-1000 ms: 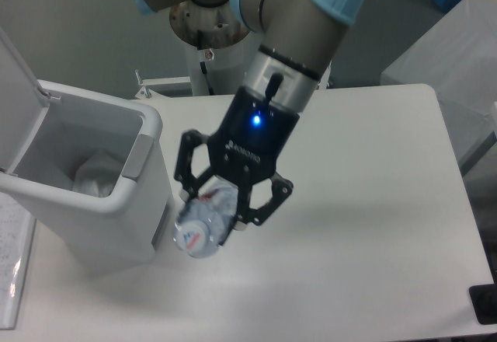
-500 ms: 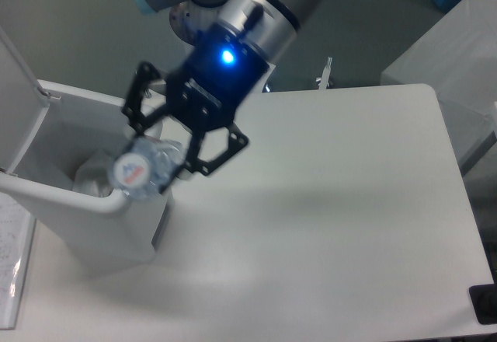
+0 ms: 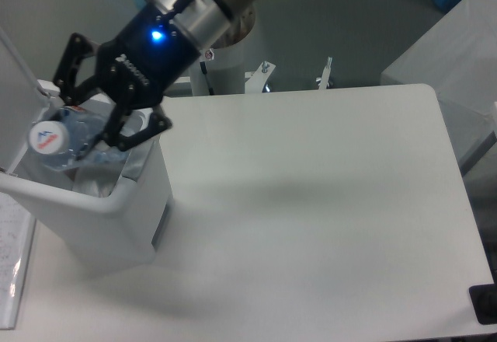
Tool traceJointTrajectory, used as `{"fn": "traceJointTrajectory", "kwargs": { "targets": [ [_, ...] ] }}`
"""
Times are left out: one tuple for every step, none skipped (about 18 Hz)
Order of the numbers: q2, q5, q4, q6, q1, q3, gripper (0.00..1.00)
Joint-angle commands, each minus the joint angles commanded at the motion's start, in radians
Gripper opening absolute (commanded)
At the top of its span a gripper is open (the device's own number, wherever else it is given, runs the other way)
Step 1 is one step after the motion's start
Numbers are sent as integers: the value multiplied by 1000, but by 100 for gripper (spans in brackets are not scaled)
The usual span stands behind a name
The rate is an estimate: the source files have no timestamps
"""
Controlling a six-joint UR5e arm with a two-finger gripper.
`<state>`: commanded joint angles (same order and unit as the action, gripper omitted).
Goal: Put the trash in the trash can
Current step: 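Carry the bottle over the bin and lower it inside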
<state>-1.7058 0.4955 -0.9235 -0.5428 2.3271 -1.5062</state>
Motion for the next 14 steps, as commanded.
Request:
{"fn": "traceJointTrajectory", "kwargs": {
  "targets": [
    [9, 2, 8, -38, -5, -26, 46],
    [14, 2, 17, -89, -8, -52, 48],
    [20, 0, 20, -141, -12, -84, 49],
    [32, 2, 20, -185, -24, -118, 49],
    [47, 3, 18, -219, -26, -149, 49],
    [60, 3, 22, -244, -28, -172, 50],
    [66, 3, 20, -270, -28, -187, 56],
    [71, 3, 20, -285, -28, -190, 73],
    [69, 3, 20, -295, -28, -189, 96],
    [68, 5, 20, -296, -28, -187, 100],
    [66, 5, 20, -298, -28, -187, 100],
    [66, 5, 20, -298, -28, -189, 100],
    [66, 6, 20, -298, -28, -189, 100],
    [66, 8, 20, -298, -28, -187, 100]
  ]
}}
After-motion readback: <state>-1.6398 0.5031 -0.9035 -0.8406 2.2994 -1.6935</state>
